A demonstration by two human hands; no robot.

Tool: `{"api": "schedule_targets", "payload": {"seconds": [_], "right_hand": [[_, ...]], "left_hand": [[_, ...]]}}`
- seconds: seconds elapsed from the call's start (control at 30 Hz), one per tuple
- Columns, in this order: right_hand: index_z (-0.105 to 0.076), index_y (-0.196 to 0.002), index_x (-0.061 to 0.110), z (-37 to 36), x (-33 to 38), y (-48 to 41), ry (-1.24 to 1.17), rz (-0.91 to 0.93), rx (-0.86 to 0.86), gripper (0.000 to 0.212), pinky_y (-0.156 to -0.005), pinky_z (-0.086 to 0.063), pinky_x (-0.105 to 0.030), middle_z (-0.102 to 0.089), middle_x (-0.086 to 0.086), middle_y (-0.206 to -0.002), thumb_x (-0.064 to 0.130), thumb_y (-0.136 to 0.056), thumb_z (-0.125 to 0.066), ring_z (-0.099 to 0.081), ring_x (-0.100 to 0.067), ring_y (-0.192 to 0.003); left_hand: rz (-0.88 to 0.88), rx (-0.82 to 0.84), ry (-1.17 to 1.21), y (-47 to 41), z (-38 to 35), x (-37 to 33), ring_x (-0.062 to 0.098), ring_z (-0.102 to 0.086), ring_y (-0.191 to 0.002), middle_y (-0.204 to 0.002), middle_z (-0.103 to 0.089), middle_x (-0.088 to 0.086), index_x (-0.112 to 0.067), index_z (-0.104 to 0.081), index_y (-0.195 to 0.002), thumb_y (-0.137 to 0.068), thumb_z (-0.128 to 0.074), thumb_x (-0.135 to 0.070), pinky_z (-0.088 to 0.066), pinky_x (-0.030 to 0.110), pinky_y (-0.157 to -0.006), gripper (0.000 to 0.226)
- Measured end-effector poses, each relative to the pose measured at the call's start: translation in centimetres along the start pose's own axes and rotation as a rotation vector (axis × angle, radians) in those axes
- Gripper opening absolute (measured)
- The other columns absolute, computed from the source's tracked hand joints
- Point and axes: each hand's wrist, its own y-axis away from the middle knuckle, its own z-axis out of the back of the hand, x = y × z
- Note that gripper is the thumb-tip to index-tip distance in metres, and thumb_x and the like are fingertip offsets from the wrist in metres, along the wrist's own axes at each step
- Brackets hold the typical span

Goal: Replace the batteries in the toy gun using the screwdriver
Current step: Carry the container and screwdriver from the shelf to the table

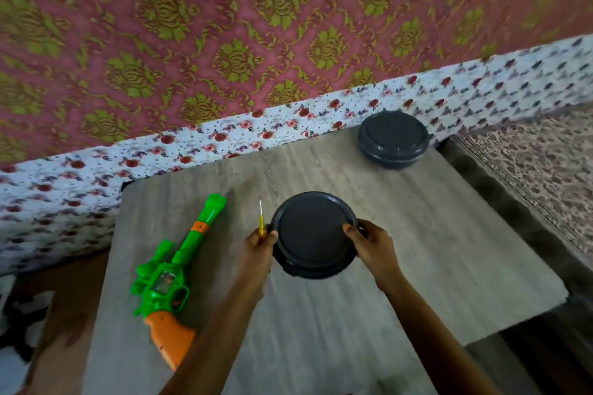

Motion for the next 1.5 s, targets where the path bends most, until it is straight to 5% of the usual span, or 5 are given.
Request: {"api": "schedule_targets", "payload": {"seconds": [0.23, 0.5, 1.07, 1.33, 1.5], "right_hand": [[-0.061, -0.113, 0.011, 1.0, 0.3, -3.6, -0.196, -0.024, 0.118, 0.036, -0.092, -0.051, -0.039, -0.065, -0.006, -0.105, 0.03, -0.083, -0.064, -0.061, -0.021, -0.099], [-0.047, -0.129, 0.014, 0.3, 1.5, -9.3, -0.348, -0.004, 0.015, 0.039, -0.093, -0.044, -0.032, -0.055, -0.001, -0.123, 0.026, -0.092, -0.053, -0.052, -0.018, -0.113], [-0.048, -0.131, 0.013, -4.4, 2.2, -26.8, -0.363, 0.001, 0.225, 0.04, -0.095, -0.042, -0.03, -0.054, -0.002, -0.129, 0.015, -0.092, -0.051, -0.051, -0.018, -0.116], [-0.036, -0.14, 0.014, -4.1, 1.3, -27.8, -0.397, -0.015, 0.242, 0.053, -0.098, -0.04, -0.03, -0.044, -0.005, -0.142, 0.018, -0.091, -0.055, -0.044, -0.021, -0.127], [-0.034, -0.141, 0.011, -3.6, 0.5, -17.6, -0.442, 0.002, 0.184, 0.055, -0.101, -0.032, -0.023, -0.037, -0.003, -0.147, 0.011, -0.09, -0.056, -0.038, -0.016, -0.133]], "left_hand": [[-0.061, -0.067, -0.069, -3.0, -1.4, -2.7, 0.023, -0.057, -0.079, -0.08, -0.059, 0.013, -0.022, -0.057, -0.067, -0.087, -0.06, -0.02, -0.051, 0.048, -0.087, 0.021], [-0.064, 0.073, -0.019, -9.7, -5.5, -6.0, 0.029, -0.059, -0.089, -0.096, -0.06, 0.019, -0.004, -0.059, -0.098, -0.095, -0.052, -0.011, -0.057, 0.044, -0.078, 0.011], [-0.019, -0.15, 0.031, -23.6, -10.3, -5.7, 0.025, -0.064, -0.09, -0.094, -0.065, 0.011, -0.018, -0.059, -0.081, -0.094, -0.055, -0.016, -0.057, 0.042, -0.08, 0.014], [-0.027, -0.085, 0.124, -23.5, -10.8, -6.1, 0.021, -0.058, -0.098, -0.099, -0.062, 0.006, -0.012, -0.061, -0.11, -0.096, -0.051, -0.014, -0.051, 0.037, -0.084, 0.017], [0.012, -0.279, 0.111, -13.7, -6.8, -2.5, 0.011, -0.053, -0.065, -0.075, -0.057, -0.005, -0.026, -0.059, -0.092, -0.094, -0.053, -0.015, -0.045, 0.019, -0.054, 0.013]]}}
